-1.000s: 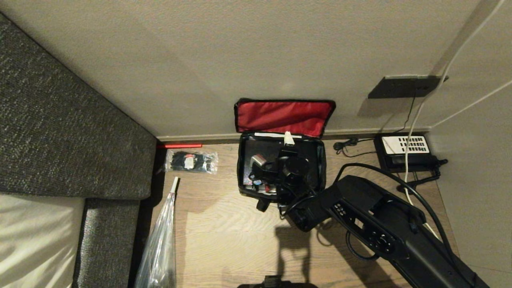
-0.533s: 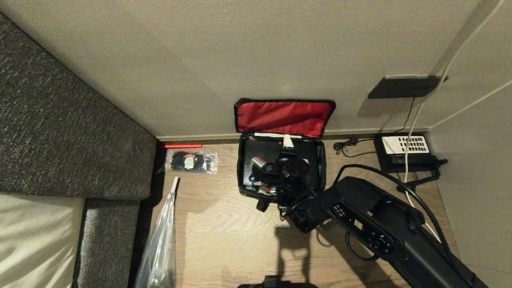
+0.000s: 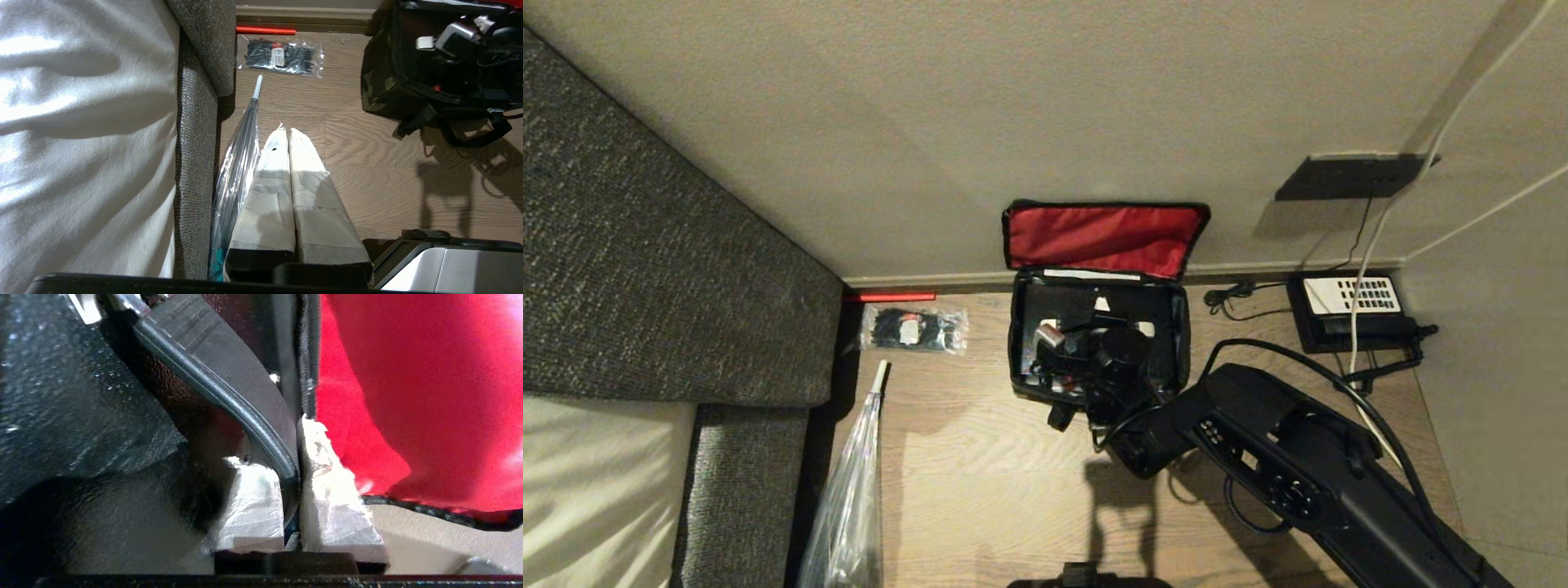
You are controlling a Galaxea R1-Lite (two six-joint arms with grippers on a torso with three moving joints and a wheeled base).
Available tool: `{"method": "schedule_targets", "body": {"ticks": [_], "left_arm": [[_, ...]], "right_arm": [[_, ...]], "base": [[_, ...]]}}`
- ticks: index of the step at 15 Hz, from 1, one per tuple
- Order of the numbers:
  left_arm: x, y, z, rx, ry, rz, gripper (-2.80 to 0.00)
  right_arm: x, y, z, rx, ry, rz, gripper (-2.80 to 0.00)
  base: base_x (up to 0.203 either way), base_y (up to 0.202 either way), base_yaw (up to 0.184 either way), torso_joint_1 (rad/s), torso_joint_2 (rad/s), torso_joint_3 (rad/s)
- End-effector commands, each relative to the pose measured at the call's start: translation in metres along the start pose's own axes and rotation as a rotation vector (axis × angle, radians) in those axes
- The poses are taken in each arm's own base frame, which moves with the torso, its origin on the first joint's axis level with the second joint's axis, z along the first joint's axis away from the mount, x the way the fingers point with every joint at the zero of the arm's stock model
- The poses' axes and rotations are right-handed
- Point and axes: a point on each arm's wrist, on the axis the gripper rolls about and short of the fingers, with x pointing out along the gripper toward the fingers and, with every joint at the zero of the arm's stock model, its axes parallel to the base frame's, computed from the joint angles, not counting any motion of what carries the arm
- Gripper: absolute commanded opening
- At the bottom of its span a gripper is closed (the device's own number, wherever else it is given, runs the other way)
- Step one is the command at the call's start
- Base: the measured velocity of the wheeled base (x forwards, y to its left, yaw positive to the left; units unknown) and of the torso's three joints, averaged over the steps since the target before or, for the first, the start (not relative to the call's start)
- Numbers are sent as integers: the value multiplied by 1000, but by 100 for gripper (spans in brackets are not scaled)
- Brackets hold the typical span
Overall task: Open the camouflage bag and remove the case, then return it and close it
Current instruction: Lift the black box
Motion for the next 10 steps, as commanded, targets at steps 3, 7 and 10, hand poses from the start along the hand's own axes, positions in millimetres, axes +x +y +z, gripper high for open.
{"method": "schedule_targets", "body": {"ticks": [3,7,10], "left_arm": [[0,0,-1,0,1,0,-280],[0,0,-1,1,1,1,-280],[0,0,-1,0,3,0,-280]], "right_arm": [[1,-4,1,11,6,-21,-280],[0,-5,3,15,4,-20,-280],[-1,-25,11,48,8,-54,-280]], "base": [[0,0,0,0,0,0],[0,0,0,0,0,0],[0,0,0,0,0,0]]}}
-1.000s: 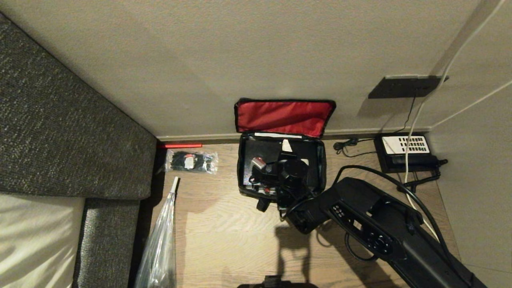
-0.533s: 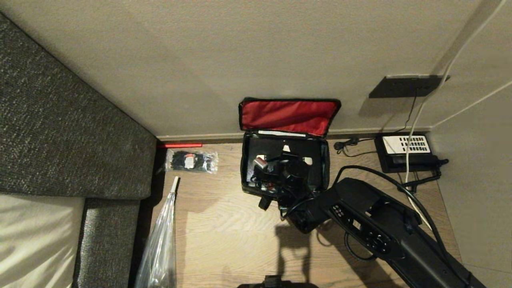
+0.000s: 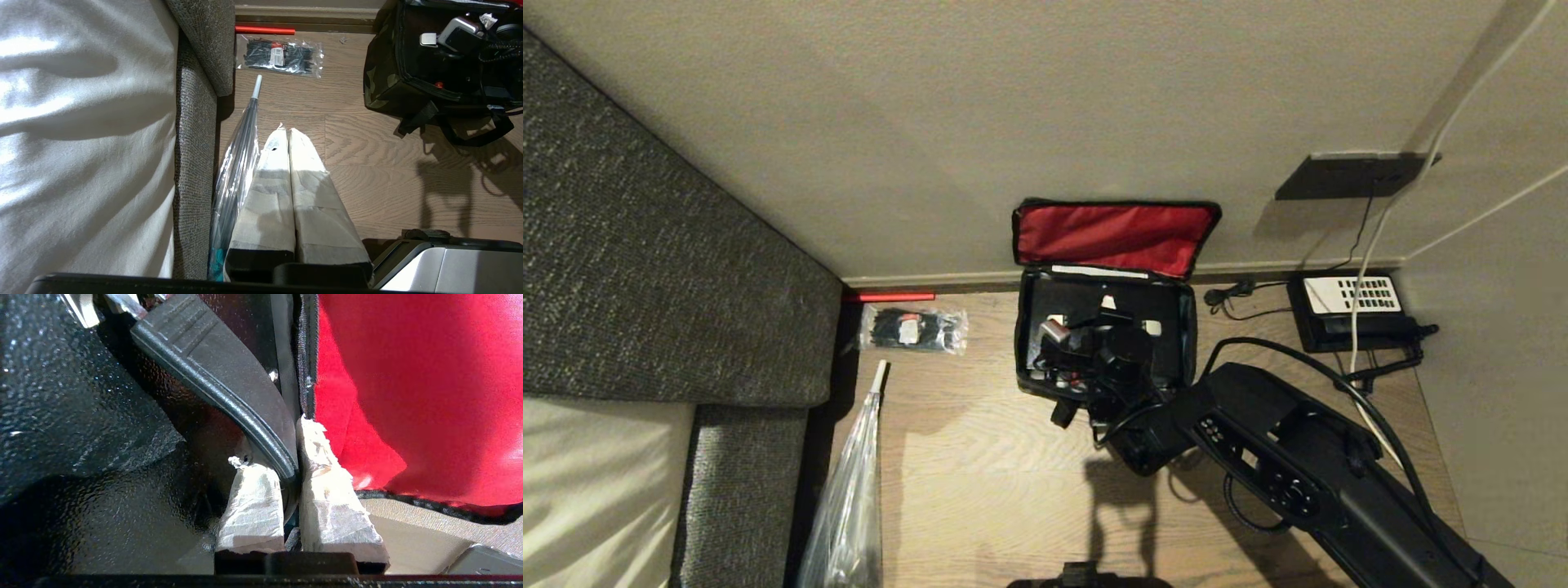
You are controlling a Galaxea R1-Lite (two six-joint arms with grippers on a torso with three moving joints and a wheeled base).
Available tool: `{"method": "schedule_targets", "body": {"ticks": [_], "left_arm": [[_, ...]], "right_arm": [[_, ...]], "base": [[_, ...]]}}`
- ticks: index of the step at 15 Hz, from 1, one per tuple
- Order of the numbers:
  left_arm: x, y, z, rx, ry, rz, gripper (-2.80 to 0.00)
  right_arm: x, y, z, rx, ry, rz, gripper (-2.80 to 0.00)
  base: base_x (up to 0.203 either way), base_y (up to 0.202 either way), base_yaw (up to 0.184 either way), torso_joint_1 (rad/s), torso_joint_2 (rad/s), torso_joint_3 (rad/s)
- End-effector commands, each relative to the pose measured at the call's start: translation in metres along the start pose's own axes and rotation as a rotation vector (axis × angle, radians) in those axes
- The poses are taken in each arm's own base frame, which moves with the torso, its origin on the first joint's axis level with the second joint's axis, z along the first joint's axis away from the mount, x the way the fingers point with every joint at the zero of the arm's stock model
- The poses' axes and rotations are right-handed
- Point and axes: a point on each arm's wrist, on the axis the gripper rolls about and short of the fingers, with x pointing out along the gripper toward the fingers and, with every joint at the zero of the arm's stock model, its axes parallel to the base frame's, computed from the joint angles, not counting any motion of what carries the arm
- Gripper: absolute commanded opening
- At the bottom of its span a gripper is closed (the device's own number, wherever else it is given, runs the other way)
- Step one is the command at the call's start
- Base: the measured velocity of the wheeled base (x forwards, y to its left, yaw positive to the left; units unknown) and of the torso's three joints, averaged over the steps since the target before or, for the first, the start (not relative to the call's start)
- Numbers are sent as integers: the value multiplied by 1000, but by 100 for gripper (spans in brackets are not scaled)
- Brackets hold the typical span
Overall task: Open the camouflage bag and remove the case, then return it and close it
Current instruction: Lift the black box
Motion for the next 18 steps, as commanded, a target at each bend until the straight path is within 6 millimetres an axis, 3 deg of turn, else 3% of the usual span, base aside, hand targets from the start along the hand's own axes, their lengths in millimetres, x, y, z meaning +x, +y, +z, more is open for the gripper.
{"method": "schedule_targets", "body": {"ticks": [1,5,12,15,18], "left_arm": [[0,0,-1,0,3,1,-280],[0,0,-1,0,3,2,-280],[0,0,-1,0,1,1,-280],[0,0,-1,0,1,1,-280],[0,0,-1,0,1,1,-280]], "right_arm": [[2,-29,7,33,30,-43,-280],[-5,-64,12,12,54,-40,-280],[-66,-142,66,17,14,-4,-280],[-78,-166,63,2,13,0,-280],[-90,-188,47,-22,41,20,-280]], "base": [[0,0,0,0,0,0],[0,0,0,0,0,0],[0,0,0,0,0,0],[0,0,0,0,0,0],[0,0,0,0,0,0]]}}
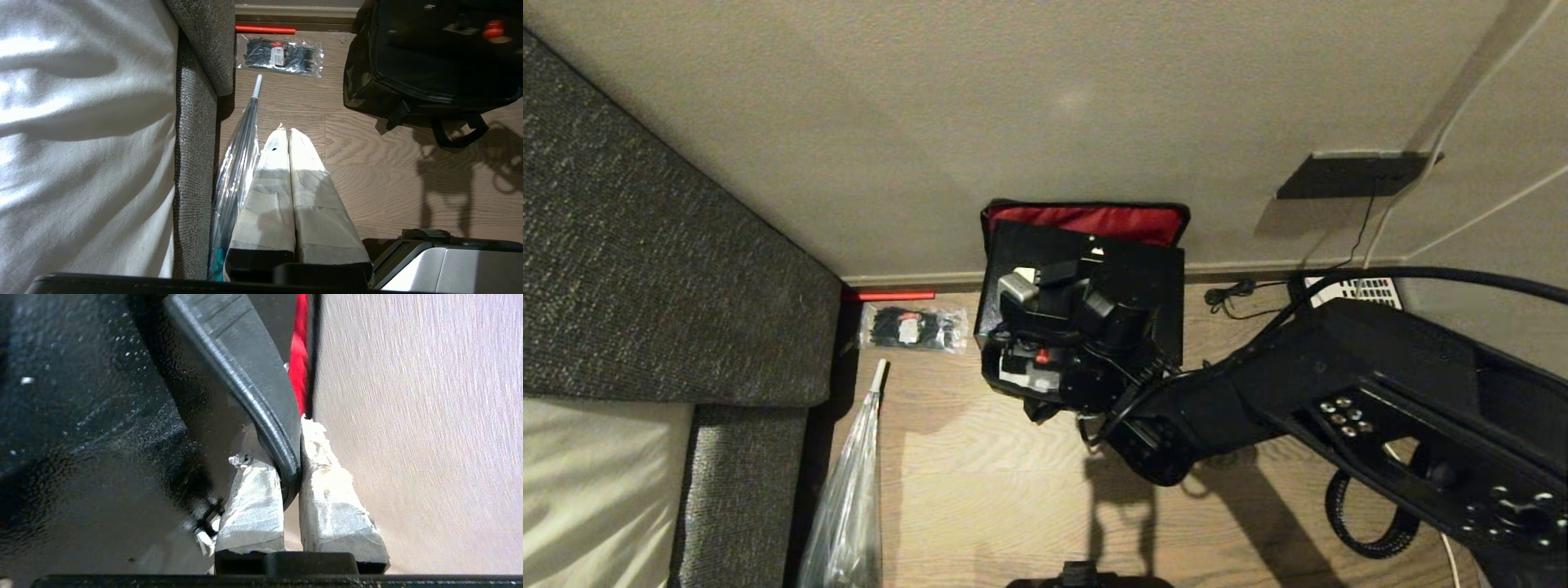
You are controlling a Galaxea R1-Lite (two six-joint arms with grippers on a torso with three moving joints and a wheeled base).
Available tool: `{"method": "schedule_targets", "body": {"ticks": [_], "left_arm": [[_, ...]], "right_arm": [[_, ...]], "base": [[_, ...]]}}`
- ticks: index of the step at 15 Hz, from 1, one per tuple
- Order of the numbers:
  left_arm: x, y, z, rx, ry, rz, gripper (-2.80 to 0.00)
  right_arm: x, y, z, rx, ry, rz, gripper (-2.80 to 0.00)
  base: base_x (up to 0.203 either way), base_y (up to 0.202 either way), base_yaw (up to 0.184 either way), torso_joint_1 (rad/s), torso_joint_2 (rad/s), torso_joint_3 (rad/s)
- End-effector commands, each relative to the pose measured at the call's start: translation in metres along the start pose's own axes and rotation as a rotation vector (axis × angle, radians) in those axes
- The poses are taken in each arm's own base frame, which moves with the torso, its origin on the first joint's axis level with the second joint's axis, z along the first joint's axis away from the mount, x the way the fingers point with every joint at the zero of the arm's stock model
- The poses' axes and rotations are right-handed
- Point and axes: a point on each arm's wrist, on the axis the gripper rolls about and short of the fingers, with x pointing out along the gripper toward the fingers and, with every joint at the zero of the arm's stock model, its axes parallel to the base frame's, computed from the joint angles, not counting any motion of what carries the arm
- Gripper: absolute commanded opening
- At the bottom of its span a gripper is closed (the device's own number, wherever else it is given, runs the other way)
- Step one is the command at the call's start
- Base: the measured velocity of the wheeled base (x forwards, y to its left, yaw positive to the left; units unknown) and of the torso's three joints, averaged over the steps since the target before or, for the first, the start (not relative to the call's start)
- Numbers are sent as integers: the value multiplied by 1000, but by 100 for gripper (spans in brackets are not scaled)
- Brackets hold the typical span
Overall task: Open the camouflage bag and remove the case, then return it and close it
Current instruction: Lift the black box, then release the handle
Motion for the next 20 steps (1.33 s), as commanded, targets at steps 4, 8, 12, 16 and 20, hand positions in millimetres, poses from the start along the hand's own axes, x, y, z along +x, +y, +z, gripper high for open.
{"method": "schedule_targets", "body": {"ticks": [4,8,12,16,20], "left_arm": [[0,0,-1,0,1,1,-280],[0,0,-1,0,1,1,-280],[0,0,-1,0,1,1,-280],[0,0,-1,0,1,1,-280],[0,0,-1,0,1,1,-280]], "right_arm": [[-20,-60,-32,17,58,-13,-280],[-32,-87,-63,21,111,-12,-280],[-37,-99,-106,24,179,-11,-280],[-35,-91,-169,56,317,2,-280],[-21,-77,-227,126,491,-19,-280]], "base": [[0,0,0,0,0,0],[0,0,0,0,0,0],[0,0,0,0,0,0],[0,0,0,0,0,0],[0,0,0,0,0,0]]}}
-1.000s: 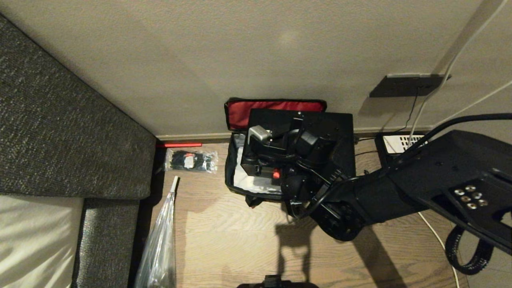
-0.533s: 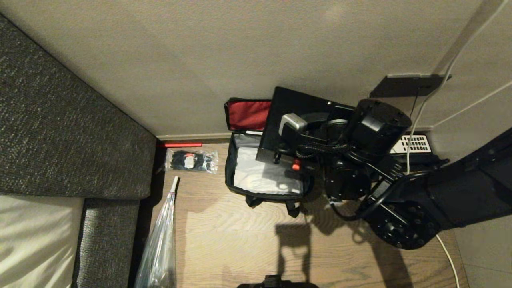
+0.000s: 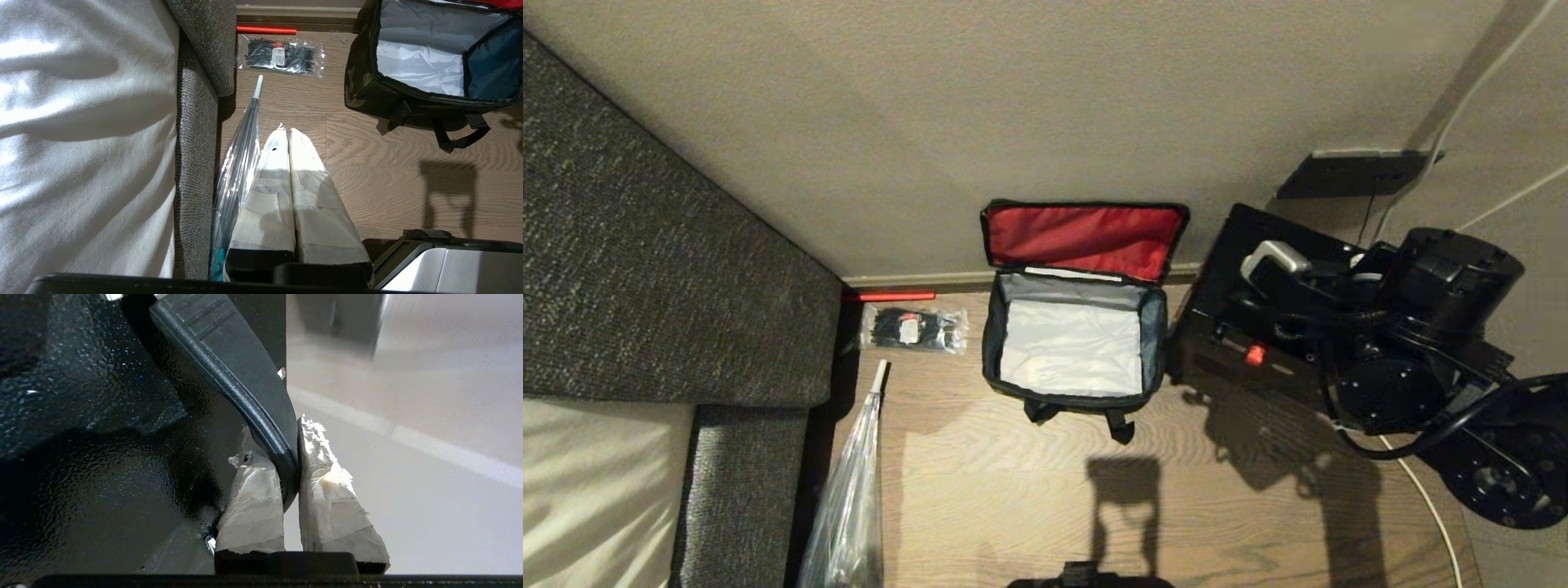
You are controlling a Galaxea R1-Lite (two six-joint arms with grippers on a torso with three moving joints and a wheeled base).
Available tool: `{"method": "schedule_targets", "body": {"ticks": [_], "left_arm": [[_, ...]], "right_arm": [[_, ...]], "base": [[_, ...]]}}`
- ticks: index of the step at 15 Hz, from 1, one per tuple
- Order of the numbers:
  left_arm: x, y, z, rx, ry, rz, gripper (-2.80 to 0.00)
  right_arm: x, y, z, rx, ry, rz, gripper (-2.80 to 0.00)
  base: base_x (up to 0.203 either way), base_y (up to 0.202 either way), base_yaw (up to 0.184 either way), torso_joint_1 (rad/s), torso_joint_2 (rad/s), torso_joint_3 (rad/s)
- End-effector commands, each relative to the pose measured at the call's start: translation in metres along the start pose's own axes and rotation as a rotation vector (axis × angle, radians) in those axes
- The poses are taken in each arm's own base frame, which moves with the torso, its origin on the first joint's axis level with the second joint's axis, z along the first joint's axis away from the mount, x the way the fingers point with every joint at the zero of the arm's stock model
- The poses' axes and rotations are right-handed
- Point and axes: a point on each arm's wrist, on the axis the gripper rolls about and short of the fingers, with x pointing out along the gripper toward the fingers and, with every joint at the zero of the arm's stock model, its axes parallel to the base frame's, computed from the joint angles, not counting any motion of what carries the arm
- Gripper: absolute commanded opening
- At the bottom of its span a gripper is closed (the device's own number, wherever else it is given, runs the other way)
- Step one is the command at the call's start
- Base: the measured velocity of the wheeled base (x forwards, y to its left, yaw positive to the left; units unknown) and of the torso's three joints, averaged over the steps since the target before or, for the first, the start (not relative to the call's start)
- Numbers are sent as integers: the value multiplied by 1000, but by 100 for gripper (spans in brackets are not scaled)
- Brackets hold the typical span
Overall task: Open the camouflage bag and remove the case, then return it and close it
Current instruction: Release the handle
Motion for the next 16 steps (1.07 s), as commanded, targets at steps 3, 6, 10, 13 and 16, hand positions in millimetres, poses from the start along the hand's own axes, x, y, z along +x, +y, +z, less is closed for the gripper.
{"method": "schedule_targets", "body": {"ticks": [3,6,10,13,16], "left_arm": [[0,0,-1,0,0,1,-280],[0,0,-1,0,1,1,-280],[0,0,-1,0,1,1,-280],[0,0,-1,0,1,1,-280],[0,0,-1,0,2,1,-280]], "right_arm": [[36,9,-43,34,139,-20,-280],[56,35,-56,50,204,2,-280],[85,70,-62,51,258,17,-280],[94,100,-65,38,276,48,-280],[103,126,-64,48,242,76,-280]], "base": [[0,0,0,0,0,0],[0,0,0,0,0,0],[0,0,0,0,0,0],[0,0,0,0,0,0],[0,0,0,0,0,0]]}}
